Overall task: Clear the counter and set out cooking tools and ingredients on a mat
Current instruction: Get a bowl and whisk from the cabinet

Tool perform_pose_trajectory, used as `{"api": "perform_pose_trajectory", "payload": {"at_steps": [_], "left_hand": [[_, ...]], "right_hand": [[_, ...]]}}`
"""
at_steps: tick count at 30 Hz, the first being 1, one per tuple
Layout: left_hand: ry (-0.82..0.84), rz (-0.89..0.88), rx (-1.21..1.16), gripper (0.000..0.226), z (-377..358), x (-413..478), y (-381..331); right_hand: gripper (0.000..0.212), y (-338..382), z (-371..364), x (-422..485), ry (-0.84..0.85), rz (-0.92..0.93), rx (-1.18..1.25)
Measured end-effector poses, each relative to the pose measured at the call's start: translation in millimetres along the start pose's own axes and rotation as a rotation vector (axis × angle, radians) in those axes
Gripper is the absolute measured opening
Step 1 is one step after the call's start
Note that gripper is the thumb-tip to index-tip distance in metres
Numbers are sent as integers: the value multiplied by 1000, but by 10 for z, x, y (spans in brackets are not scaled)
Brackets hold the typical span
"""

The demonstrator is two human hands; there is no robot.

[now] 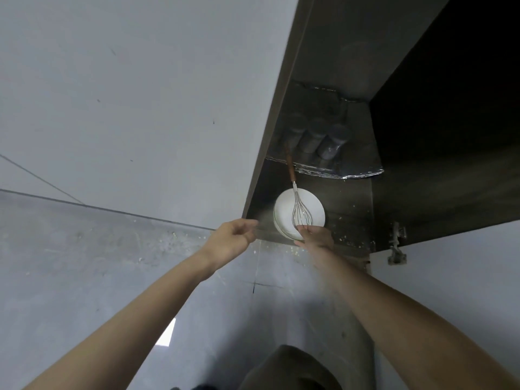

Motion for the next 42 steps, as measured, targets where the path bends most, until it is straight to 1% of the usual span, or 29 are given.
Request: {"api": "perform_pose_trajectory", "payload": {"at_steps": [1,3,6,8,12,16,18,22,24,26,32,37,42], "left_hand": [[5,6,-5,36,-17,-75,-42],[16,20,-17,38,-52,-250,-140],[28,38,-47,37,-97,-584,-311],[37,53,-62,37,-116,-834,-445],[79,114,-130,43,-102,-1404,-751],[120,168,-260,48,-49,-2009,-1030],[134,208,-315,49,-3,-2380,-1198],[170,265,-419,55,41,-2936,-1440],[190,247,-456,55,93,-3190,-1598],[204,198,-471,49,177,-3415,-1792],[110,130,-413,38,375,-3867,-2263],[59,100,-372,44,461,-4144,-2549],[-39,77,-322,39,444,-4340,-2722]], "right_hand": [[20,3,85,-108,-7,6,12],[20,30,268,-312,-8,43,-54],[23,122,593,-676,39,48,-190],[22,191,831,-946,61,60,-234],[20,450,1274,-1649,114,139,-324],[18,812,1680,-2410,207,164,-344],[15,1024,1904,-2845,243,122,-330],[13,1427,2204,-3564,358,153,-336],[15,1620,2312,-3888,414,188,-351],[16,1825,2400,-4188,449,232,-350],[14,2391,2610,-4812,500,370,-438],[15,2718,2740,-5159,482,478,-498],[21,2858,2906,-5421,479,513,-530]]}}
Point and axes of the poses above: each hand's wrist, its own x-axis towards the middle knuckle, its own z-axis out of the back of the hand, y = z × x, the point moved 1 cm from there along x, towards the middle knuckle, and after that the axes turned 5 degrees about x, right-handed, at the moved point
